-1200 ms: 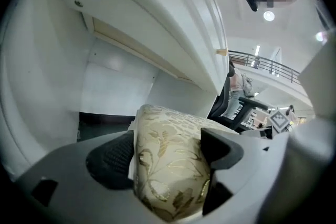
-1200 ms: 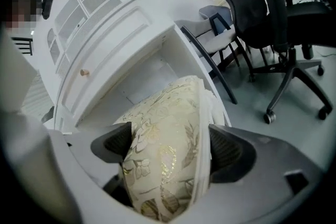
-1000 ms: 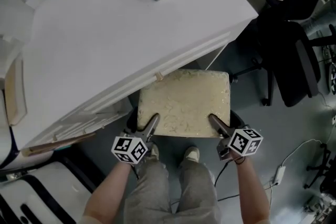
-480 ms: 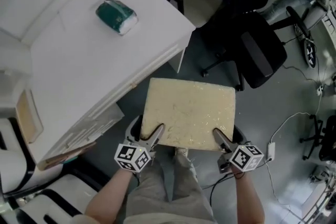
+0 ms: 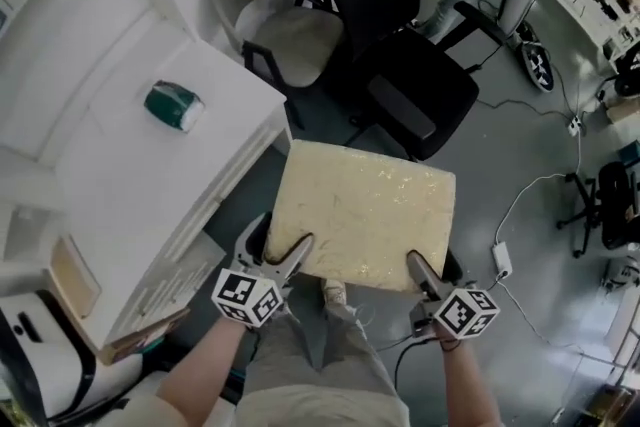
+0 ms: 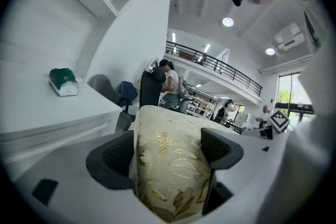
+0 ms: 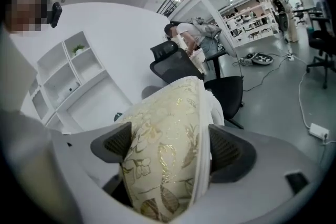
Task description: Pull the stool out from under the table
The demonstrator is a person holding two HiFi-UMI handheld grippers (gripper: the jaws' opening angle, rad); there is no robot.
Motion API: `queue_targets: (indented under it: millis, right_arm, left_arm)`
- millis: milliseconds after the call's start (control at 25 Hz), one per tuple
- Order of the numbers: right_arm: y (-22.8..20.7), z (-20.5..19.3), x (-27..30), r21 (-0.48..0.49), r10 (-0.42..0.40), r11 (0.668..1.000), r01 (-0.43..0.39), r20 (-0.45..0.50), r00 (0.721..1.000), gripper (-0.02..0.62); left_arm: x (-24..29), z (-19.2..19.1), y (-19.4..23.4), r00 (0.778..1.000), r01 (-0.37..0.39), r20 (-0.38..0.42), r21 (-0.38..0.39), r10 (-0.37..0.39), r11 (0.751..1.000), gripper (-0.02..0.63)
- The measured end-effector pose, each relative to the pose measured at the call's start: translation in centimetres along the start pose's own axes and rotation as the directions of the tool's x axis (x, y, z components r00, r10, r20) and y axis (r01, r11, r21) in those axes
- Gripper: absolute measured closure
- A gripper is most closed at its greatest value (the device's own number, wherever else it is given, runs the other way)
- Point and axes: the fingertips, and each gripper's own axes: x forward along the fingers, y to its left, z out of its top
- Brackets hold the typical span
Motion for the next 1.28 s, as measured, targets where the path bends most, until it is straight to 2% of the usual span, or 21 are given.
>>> queue_targets:
  millis: [320,520,800,1280]
  right_arm:
    - [-2.9,3.4,-5.7,0.051,-0.087,0.995,0.082,0.11,0.99,0.121]
    - [-5.1,3.3,-6.6,0.082,-0.115,0.991,0.105,0.129,0.985,0.121]
    - [-10.2,0.3,-3.8,0.124,-0.135,0.985,0.122,0.102,0.986,0.121]
    - [-17.7,-5.7,4.0,0.165,-0.147,0.977,0.138,0.042,0.988,0.121]
  left_arm:
    - [4.2,2.4,-6.3,0.991,0.134,-0.032,0.058,-0.132,0.989,0.193]
    - [6.1,1.5,-7.9,0.985,0.165,-0.054,0.071,-0.162,0.984,0.193]
    - [9.8,-3.4,-6.6,0.98,0.171,-0.11,0.066,-0.163,0.983,0.193]
    - [15.8,-12.7,-0.9,0.974,0.145,-0.179,0.035,-0.137,0.989,0.193]
